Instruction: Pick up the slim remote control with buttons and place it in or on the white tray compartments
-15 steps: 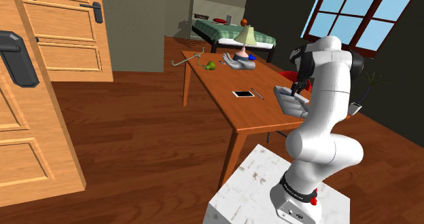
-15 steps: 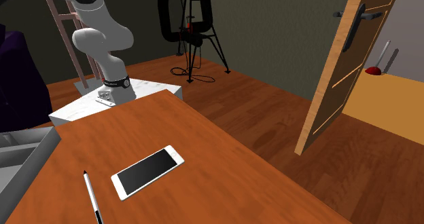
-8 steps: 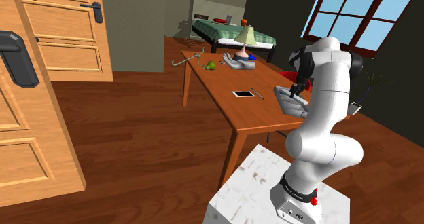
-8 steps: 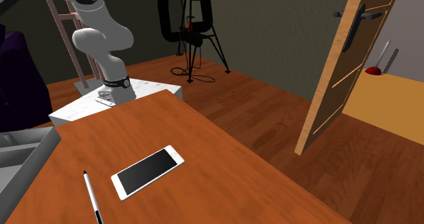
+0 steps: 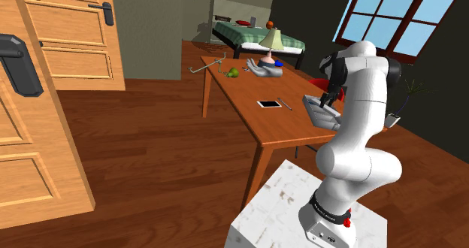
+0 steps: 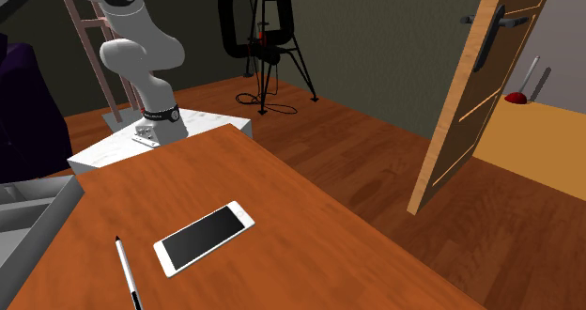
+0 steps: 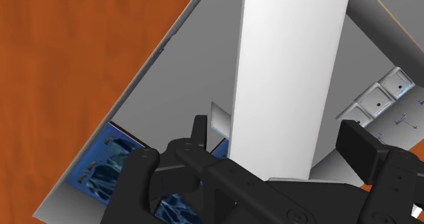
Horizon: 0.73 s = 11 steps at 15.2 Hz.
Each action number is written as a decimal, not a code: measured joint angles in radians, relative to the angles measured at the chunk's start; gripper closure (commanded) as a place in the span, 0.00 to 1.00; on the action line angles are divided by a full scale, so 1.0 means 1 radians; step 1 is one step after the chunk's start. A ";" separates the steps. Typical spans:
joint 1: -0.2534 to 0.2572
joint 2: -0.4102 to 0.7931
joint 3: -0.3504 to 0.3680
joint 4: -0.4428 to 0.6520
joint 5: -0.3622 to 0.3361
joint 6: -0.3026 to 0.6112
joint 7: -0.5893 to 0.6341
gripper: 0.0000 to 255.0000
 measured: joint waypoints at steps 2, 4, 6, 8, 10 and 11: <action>-0.001 -0.003 -0.001 0.008 -0.002 -0.011 0.000 0.00; -0.004 -0.013 -0.005 0.053 -0.009 -0.063 0.007 0.00; -0.006 -0.022 -0.008 0.084 -0.013 -0.101 0.011 0.00; -0.008 -0.022 -0.009 0.093 -0.014 -0.111 0.011 0.00; -0.008 -0.023 -0.009 0.094 -0.015 -0.114 0.011 0.00; -0.008 -0.024 -0.009 0.094 -0.015 -0.114 0.011 0.00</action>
